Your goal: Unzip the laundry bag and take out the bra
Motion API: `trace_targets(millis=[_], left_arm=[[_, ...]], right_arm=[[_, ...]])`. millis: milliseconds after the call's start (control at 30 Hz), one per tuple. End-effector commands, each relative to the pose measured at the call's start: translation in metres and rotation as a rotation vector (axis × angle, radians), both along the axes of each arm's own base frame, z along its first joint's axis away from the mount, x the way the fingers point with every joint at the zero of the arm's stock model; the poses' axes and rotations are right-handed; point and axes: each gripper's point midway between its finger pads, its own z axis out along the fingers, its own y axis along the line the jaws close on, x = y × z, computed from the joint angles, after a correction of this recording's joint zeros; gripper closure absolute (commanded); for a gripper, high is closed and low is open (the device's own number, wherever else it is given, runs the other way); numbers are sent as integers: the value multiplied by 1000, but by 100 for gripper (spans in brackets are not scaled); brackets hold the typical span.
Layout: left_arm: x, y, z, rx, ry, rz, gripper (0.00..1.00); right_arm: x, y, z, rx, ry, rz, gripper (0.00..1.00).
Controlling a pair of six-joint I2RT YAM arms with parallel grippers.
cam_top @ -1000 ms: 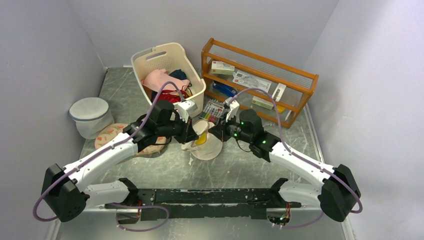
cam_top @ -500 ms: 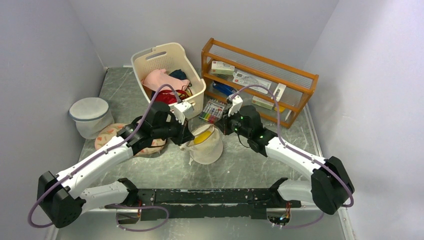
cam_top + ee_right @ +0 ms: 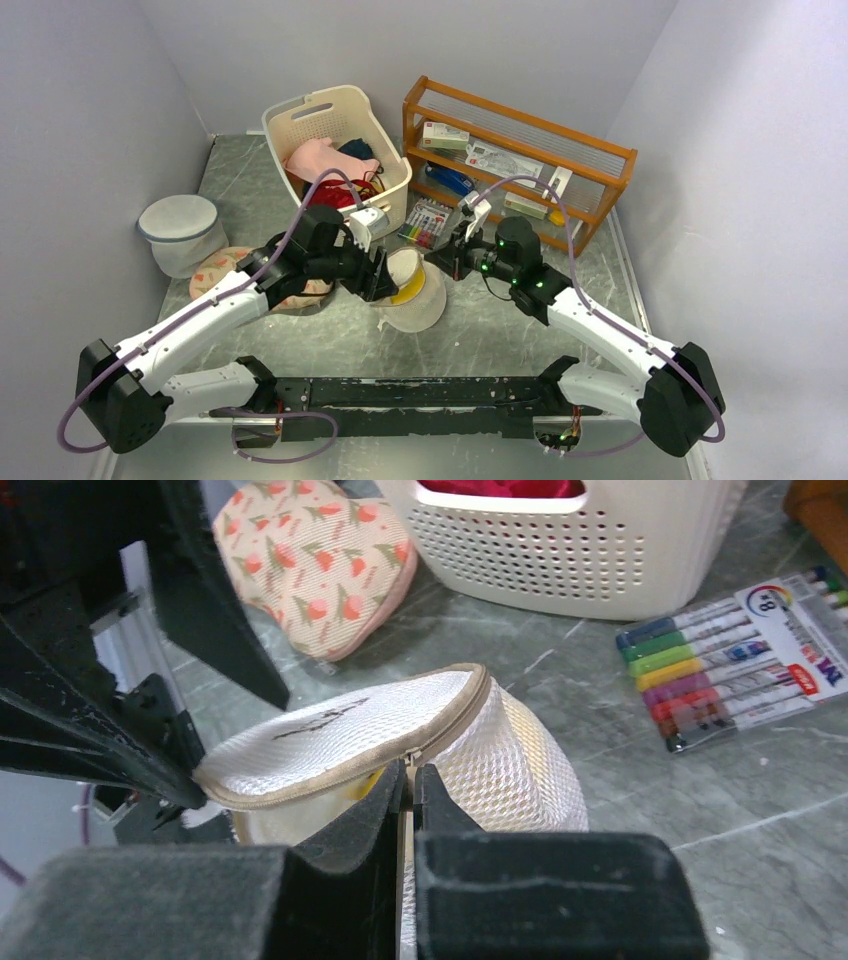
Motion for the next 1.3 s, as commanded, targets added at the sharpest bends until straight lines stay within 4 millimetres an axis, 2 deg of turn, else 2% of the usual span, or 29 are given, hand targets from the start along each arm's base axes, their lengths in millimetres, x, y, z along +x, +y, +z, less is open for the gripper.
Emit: trace_targets(millis=[0, 100, 233, 567, 800, 1000, 1267], left_arm=[[-1, -22, 32, -117, -11, -53, 23], [-9, -33, 43, -172, -1, -94, 16], [-8, -42, 53, -200, 12, -75, 15], [10, -52, 30, -78, 21, 17, 26], [11, -55, 20, -58, 39, 24, 40], [11, -52, 23, -50, 22, 32, 65], [10, -48, 34, -39, -10, 21, 87]], right_arm=[[-17, 7, 13, 54, 6, 78, 100], [-19, 9, 17, 60, 8, 88, 100], [-23, 11, 22, 69, -1, 102, 100], [-28, 12, 26, 76, -5, 115, 100], [-29, 8, 20, 49, -4, 103, 100], [-28, 6, 18, 36, -10, 90, 100], [-22, 3, 9, 17, 0, 52, 100]])
